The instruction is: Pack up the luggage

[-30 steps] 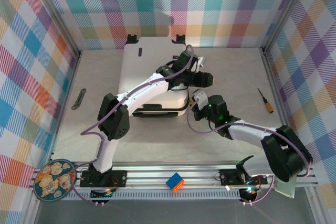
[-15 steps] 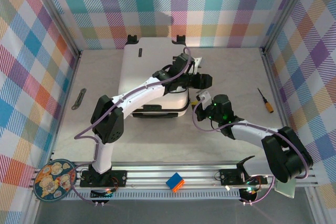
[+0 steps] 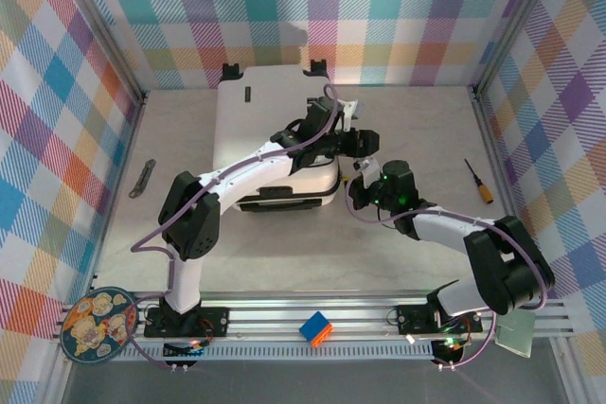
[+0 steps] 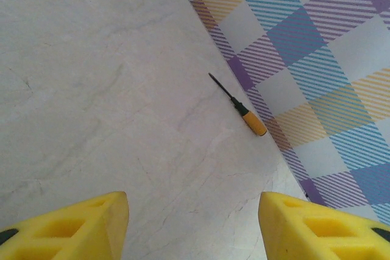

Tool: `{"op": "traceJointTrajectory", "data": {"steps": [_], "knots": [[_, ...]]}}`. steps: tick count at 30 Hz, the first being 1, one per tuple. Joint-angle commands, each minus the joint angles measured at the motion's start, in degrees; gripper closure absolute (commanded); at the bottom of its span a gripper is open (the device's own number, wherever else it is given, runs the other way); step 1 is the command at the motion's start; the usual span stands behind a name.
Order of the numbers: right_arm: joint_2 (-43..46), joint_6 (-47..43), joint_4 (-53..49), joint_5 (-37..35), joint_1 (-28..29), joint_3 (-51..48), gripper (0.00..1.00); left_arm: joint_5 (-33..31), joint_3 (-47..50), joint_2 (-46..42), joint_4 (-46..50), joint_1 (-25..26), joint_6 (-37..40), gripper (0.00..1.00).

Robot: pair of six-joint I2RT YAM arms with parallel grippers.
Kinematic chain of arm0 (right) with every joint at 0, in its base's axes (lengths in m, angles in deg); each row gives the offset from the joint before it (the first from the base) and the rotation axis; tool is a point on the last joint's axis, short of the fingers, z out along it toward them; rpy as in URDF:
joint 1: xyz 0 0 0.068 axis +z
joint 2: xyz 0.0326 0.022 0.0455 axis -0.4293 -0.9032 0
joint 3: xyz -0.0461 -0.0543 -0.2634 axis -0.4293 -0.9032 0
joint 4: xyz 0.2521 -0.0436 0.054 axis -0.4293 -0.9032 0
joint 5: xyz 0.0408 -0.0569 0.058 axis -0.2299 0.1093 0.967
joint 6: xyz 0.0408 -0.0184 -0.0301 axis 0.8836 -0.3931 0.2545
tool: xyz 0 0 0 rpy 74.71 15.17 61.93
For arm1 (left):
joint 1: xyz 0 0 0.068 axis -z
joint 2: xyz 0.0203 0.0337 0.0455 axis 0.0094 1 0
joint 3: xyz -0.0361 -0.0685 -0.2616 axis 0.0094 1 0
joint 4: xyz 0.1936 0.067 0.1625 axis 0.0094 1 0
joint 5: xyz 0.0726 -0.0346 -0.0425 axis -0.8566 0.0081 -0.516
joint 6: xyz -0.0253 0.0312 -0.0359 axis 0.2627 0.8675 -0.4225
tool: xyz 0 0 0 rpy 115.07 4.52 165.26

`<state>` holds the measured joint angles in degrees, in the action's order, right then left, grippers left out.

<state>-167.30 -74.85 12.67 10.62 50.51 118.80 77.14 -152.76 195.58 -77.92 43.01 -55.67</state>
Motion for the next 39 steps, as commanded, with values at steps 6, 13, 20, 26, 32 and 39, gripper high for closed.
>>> {"op": "traceJointTrajectory", "data": {"steps": [6, 13, 20, 26, 32, 39], "knots": [[0.5, 2.0, 5.4, -7.2, -3.0, 4.0, 1.0, -0.2, 2.9, 0.0, 10.7, -1.3, -1.2, 0.41], [7.8, 3.1, -4.7, -11.4, -3.0, 3.1, 0.83, 0.4, -7.2, 1.1, 13.8, -1.3, 1.0, 0.39], [16.9, 8.2, -18.3, -17.4, -3.0, 0.4, 0.69, -2.8, -21.6, -1.2, 20.3, -1.4, 5.9, 0.35], [19.8, 9.5, -22.3, -17.7, -3.0, 1.2, 0.6, -13.8, -14.7, -10.9, 24.0, -2.9, 10.6, 0.3], [19.8, 11.4, -27.9, -14.0, -3.0, 7.3, 0.44, -20.0, 3.7, -26.7, 24.9, -13.7, 11.3, 0.25], [14.2, 16.5, -27.9, -6.6, -3.0, 16.5, 0.15, -34.1, 15.9, -39.1, 29.0, -23.8, 14.9, 0.19]]}}
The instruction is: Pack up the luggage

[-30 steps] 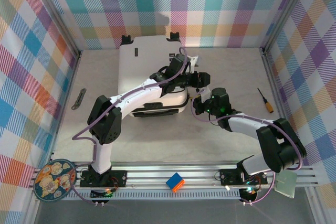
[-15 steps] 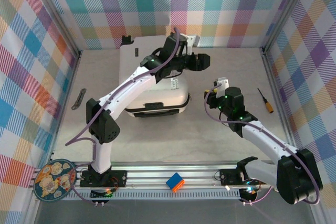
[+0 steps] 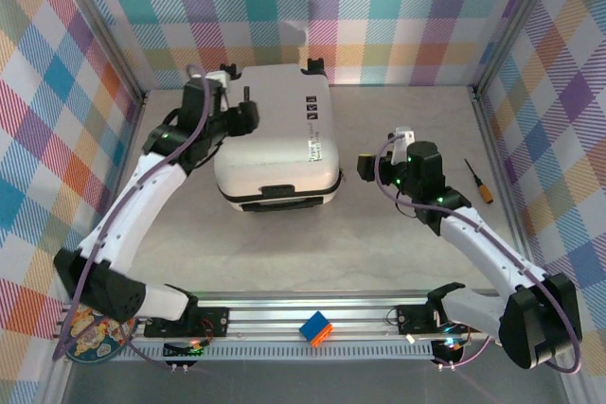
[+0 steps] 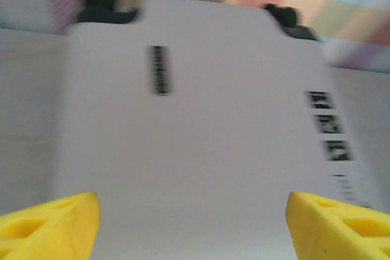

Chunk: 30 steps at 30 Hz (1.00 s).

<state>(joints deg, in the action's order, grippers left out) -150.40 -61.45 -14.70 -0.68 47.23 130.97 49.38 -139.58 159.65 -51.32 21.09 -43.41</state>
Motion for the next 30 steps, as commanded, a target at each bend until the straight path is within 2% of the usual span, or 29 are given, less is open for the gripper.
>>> {"op": "traceJointTrajectory", "data": {"steps": [1, 5, 9, 13, 21, 30], "knots": [[-4.7, 4.0, -0.5, 6.0, 0.3, 6.4, 0.13, -5.4, 4.0, -3.8, 2.7, -3.8, 2.3, 0.19], [-12.6, 6.8, -0.4, 10.6, 0.5, 14.2, 0.09, 0.9, 8.9, -3.6, 1.1, -8.6, 1.0, 0.19], [-19.3, 8.7, -0.3, 12.7, 1.2, 19.8, 0.08, 4.4, 11.1, -1.5, -0.8, -9.2, 0.2, 0.21], [-23.5, 8.7, -1.0, 13.0, 2.5, 23.3, 0.07, 5.2, 12.9, -0.7, -2.3, -9.7, -0.8, 0.21], [-27.6, 8.5, -1.5, 15.2, 4.0, 25.8, 0.09, 9.2, 15.2, -0.1, -4.4, -10.3, -1.3, 0.23], [-28.9, 7.7, -2.3, 16.1, 4.7, 26.6, 0.13, 14.0, 16.2, 1.7, -6.4, -10.3, -1.8, 0.31]]}}
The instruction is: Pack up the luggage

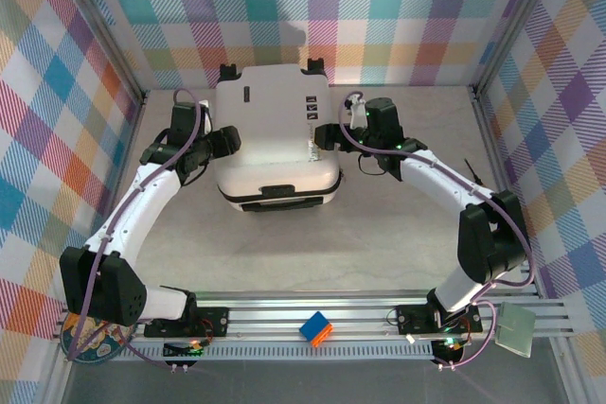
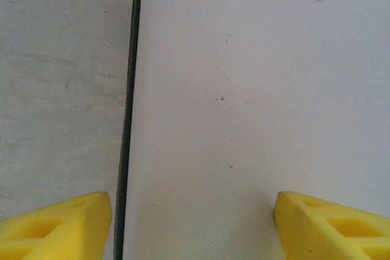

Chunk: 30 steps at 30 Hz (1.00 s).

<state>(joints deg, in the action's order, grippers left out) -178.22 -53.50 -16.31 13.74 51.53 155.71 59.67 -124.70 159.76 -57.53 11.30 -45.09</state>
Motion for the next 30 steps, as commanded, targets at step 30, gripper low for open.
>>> {"op": "traceJointTrajectory", "data": {"steps": [30], "knots": [[9.9, -0.7, -3.4, 8.8, -17.6, -9.8, 0.19, 12.3, -5.3, 21.2, -15.2, 18.8, -7.6, 0.41]]}}
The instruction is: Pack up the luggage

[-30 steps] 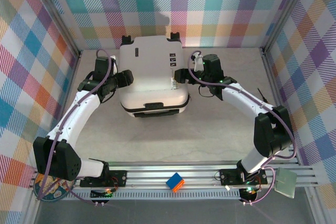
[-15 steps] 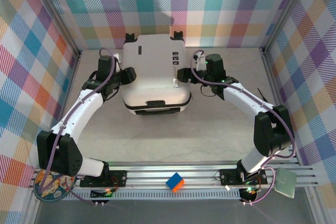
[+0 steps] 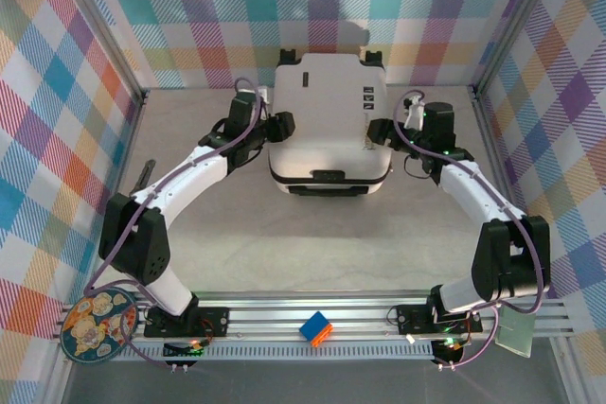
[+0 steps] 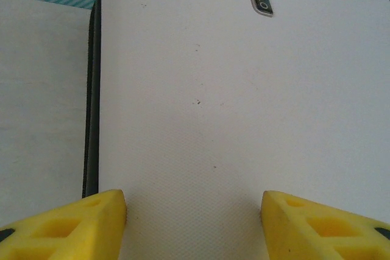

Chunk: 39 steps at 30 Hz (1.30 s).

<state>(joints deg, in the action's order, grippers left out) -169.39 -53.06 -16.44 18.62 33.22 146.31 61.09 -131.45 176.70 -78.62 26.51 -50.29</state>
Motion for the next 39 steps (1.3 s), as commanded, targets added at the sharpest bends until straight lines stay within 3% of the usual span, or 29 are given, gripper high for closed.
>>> {"op": "traceJointTrajectory", "data": {"steps": [1, 9, 17, 21, 24, 25, 32, 36, 39], "knots": [[1.1, -1.5, -3.7, 4.0, 0.6, -0.2, 0.19, 10.8, 1.3, 4.5, 6.0, 3.5, -2.4, 0.41], [0.1, -1.4, -3.9, 5.2, 0.4, 0.6, 0.19, 6.6, -0.2, 2.9, 8.8, 3.5, -0.7, 0.38], [7.7, -2.4, -7.0, -4.8, -2.8, 0.4, 0.1, 3.7, -13.7, -1.1, 19.0, -1.9, 5.4, 0.23], [12.4, -4.6, -10.8, -8.2, -3.8, 1.2, 0.05, 2.6, -14.8, -4.7, 19.1, -5.0, 6.8, 0.17], [16.6, -6.9, -13.2, -9.3, -4.6, 0.2, 0.01, 1.7, -13.2, -7.5, 19.7, -7.0, 8.4, 0.11], [17.6, -7.6, -14.9, -10.0, -4.9, 0.2, 0.01, 2.3, -12.1, -8.6, 19.6, -7.7, 9.0, 0.0], [25.5, -6.0, -18.2, -17.8, -8.1, -4.7, 0.01, 3.2, -4.1, -15.8, 19.0, -13.0, 8.1, 0.0], [29.6, -4.1, -16.7, -19.5, -10.6, -9.5, 0.01, -1.5, -0.5, -19.0, 21.6, -13.4, 9.0, 0.0], [30.6, -4.3, -13.9, -21.4, -10.9, -12.6, 0.01, -6.2, 6.1, -23.2, 18.3, -13.5, 9.1, 0.0]]}}
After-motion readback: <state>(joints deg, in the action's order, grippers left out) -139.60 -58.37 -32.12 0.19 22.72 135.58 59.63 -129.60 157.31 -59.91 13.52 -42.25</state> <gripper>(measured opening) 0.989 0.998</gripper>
